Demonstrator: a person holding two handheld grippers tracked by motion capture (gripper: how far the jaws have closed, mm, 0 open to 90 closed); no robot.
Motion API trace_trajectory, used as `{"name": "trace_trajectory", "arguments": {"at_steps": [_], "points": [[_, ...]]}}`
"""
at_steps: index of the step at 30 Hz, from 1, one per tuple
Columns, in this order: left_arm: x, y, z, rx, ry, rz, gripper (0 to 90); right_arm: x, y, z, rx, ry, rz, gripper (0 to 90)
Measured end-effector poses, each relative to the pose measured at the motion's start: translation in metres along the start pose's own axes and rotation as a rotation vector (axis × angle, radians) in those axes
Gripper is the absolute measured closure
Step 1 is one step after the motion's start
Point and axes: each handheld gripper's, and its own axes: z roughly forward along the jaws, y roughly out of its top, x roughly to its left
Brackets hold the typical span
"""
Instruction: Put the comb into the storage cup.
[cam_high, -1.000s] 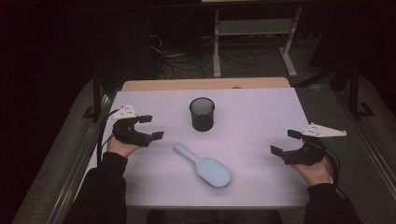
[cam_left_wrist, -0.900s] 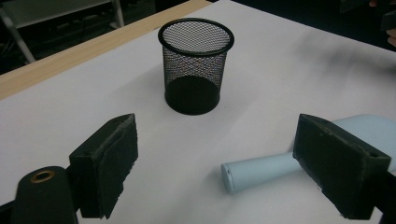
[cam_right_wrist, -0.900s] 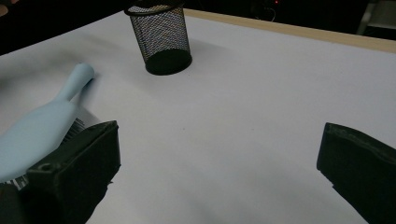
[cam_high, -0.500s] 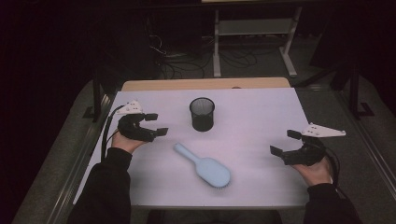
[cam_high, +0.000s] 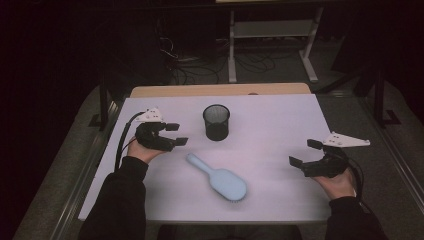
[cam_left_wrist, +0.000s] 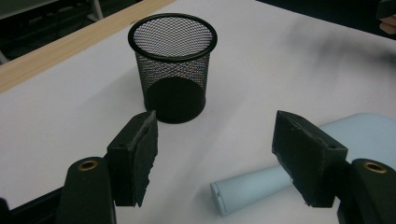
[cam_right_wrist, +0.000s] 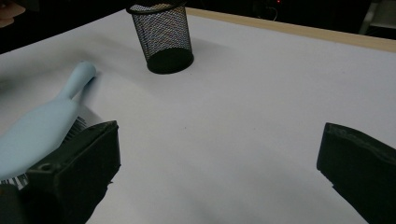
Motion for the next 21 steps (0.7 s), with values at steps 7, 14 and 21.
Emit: {"name": "trace_trajectory", "arguments": {"at_steps": [7,14,21], "points": [[-0.001,0.002,0.01,0.021,-0.017,0.015,36.4,0.0,0.0,0.0,-0.001,0.001,0.0,0.0],[-0.003,0.001,0.02,0.045,-0.028,0.024,42.8,0.0,0.0,0.0,0.0,0.002,-0.001,0.0],[-0.004,-0.002,0.028,0.059,-0.026,0.029,48.6,0.0,0.0,0.0,0.002,0.003,-0.002,0.0]]}}
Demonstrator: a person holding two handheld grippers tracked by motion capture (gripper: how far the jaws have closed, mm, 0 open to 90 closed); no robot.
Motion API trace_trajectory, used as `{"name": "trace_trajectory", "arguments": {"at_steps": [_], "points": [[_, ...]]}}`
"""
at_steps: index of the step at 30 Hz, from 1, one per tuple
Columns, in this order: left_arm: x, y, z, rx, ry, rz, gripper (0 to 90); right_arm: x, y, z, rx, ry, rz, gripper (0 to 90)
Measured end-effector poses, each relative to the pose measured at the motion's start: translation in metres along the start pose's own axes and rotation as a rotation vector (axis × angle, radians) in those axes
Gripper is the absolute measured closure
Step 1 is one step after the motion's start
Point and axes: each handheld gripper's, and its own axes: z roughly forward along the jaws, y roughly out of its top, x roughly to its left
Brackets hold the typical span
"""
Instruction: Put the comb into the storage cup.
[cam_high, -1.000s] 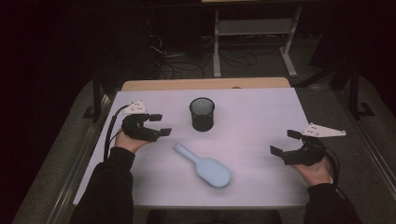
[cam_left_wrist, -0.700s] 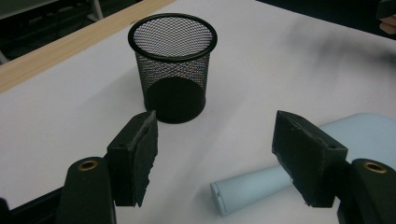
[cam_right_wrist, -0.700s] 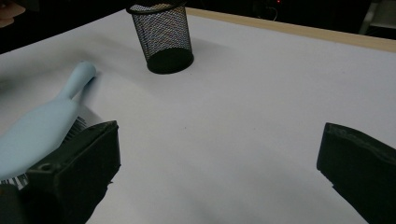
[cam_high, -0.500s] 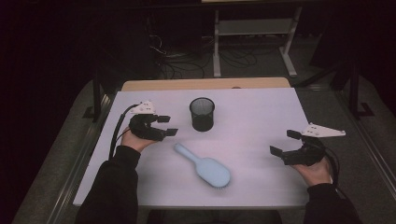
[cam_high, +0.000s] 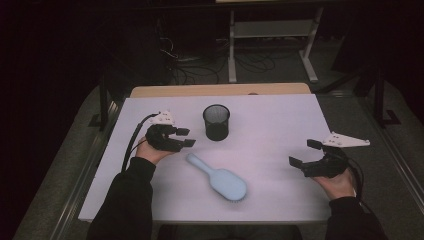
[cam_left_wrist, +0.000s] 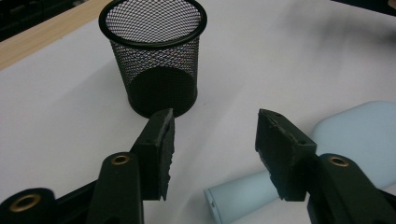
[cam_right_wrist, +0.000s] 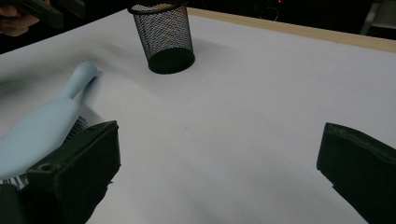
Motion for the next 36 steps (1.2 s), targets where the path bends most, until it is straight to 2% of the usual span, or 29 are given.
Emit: {"name": "trace_trajectory", "arguments": {"at_steps": [6,13,19,25,28,32,36], "points": [[0.0,0.0,0.004,0.012,-0.015,0.014,59.5,0.0,0.0,0.0,0.001,0.001,0.0,0.0],[0.0,-0.003,0.014,0.056,-0.033,0.025,70.4,0.001,0.0,0.001,0.007,0.001,0.0,0.0],[0.0,-0.006,0.025,0.101,-0.076,0.029,80.5,0.0,0.0,0.001,0.005,0.001,-0.001,0.0],[0.0,-0.007,0.032,0.117,-0.08,0.036,90.0,0.0,-0.001,0.001,0.002,0.001,0.0,0.0],[0.0,-0.007,0.035,0.129,-0.076,0.048,90.0,0.0,-0.001,0.001,0.006,0.003,-0.002,0.0],[0.0,-0.006,0.037,0.126,-0.077,0.048,90.0,0.0,-0.001,0.001,0.005,0.002,0.0,0.0],[0.001,-0.005,0.042,0.142,-0.067,0.046,90.0,0.0,-0.001,0.001,0.004,0.002,-0.001,0.0]]}}
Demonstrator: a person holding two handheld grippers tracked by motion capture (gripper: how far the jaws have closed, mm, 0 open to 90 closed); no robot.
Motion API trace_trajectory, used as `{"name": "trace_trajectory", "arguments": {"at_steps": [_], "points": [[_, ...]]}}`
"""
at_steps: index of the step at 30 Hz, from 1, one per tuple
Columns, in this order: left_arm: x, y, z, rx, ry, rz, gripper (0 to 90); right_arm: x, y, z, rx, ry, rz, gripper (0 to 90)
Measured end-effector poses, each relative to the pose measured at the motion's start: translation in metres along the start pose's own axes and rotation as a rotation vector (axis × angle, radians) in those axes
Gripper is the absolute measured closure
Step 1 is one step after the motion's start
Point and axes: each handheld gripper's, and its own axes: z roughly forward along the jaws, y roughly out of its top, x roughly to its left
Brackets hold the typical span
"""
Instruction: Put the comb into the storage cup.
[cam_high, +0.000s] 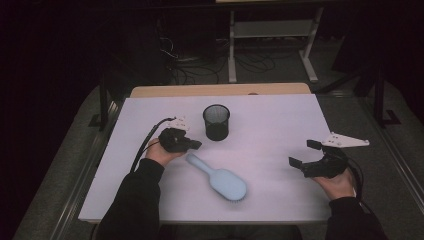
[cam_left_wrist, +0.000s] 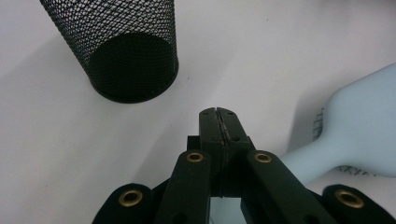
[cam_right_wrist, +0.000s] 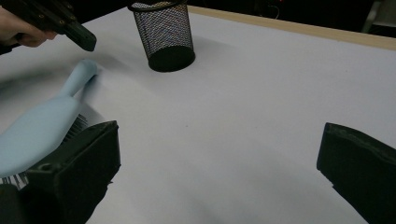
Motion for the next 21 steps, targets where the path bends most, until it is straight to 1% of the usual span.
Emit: {"name": "trace_trajectory", "arguments": {"at_steps": [1,7,9,11,14,17,21], "points": [[0.0,0.0,0.002,0.007,0.006,0.001,90.0,0.0,0.0,0.0,0.001,0.0,0.0,0.0],[0.001,-0.001,0.008,0.028,0.005,-0.001,90.0,0.0,0.0,0.0,0.002,0.002,0.0,0.0],[0.001,-0.003,0.012,0.053,0.0,0.003,90.0,0.0,0.0,0.0,0.003,0.003,0.0,0.0],[0.001,-0.005,0.014,0.061,-0.006,0.009,90.0,0.0,0.0,0.0,0.003,0.004,-0.001,0.0],[0.002,-0.007,0.017,0.083,-0.001,0.005,90.0,0.0,0.0,0.0,0.003,0.006,0.0,0.0],[0.003,-0.009,0.019,0.095,0.007,0.003,90.0,0.0,0.0,0.0,0.006,0.01,0.001,0.0],[0.004,-0.011,0.019,0.099,0.013,-0.01,90.0,0.0,0.0,0.0,0.007,0.01,0.0,0.0]]}}
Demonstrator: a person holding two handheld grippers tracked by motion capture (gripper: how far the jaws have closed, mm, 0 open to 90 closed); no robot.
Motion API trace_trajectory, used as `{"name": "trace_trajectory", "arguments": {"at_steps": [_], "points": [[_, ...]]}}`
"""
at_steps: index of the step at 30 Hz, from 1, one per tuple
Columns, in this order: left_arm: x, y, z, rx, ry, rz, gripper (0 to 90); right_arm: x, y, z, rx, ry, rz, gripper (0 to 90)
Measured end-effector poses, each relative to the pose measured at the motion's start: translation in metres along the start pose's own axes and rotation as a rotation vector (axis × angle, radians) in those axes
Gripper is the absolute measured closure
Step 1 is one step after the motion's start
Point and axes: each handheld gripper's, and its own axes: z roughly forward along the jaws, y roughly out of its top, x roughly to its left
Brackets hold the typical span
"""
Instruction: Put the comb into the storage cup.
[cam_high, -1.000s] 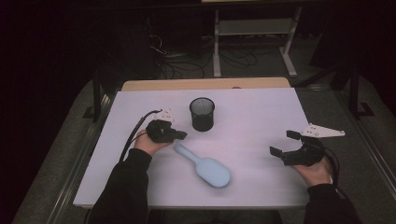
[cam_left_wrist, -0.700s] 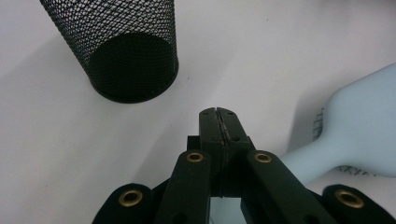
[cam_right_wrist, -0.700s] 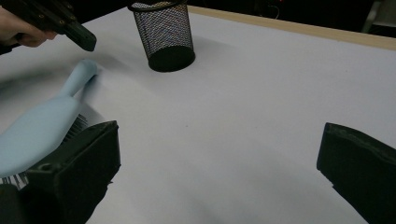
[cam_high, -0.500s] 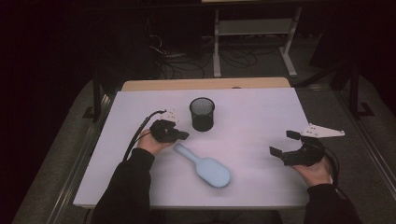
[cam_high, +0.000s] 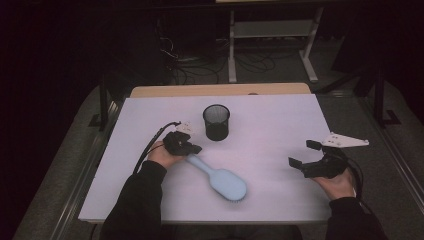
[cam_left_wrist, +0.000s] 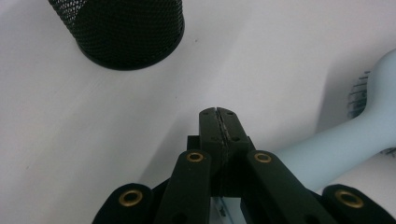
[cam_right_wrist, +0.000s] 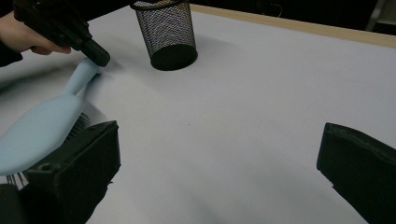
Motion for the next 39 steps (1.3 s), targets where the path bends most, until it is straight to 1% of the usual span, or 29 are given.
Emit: {"name": "trace_trajectory", "arguments": {"at_steps": [6,13,17,20,23,27,32,34,39], "points": [[0.001,-0.004,0.001,0.009,0.001,-0.005,90.0,0.0,0.0,0.0,0.003,0.001,-0.001,0.0],[0.001,-0.004,0.002,0.027,0.004,-0.003,90.0,0.0,0.0,0.0,0.005,0.001,0.0,0.0],[-0.001,-0.006,0.0,0.057,0.002,0.014,90.0,0.0,0.0,0.0,0.007,0.002,-0.001,0.0],[-0.003,-0.008,-0.004,0.067,0.005,0.027,90.0,0.0,0.0,-0.001,0.004,0.002,0.002,0.0],[-0.004,-0.012,-0.006,0.063,0.006,0.018,90.0,0.0,0.0,-0.001,0.006,0.001,0.0,0.0],[-0.004,-0.017,-0.007,0.07,0.005,0.015,90.0,0.001,0.0,0.0,0.009,-0.002,-0.002,0.0],[-0.007,-0.02,-0.008,0.071,0.004,0.018,90.0,0.0,-0.001,-0.001,0.008,-0.004,0.0,0.0],[-0.01,-0.021,-0.009,0.07,0.014,0.029,90.0,0.0,-0.001,-0.001,0.007,-0.008,-0.001,0.0],[-0.012,-0.025,-0.011,0.063,0.018,0.03,90.0,0.0,-0.001,-0.004,-0.007,-0.017,0.003,0.0]]}}
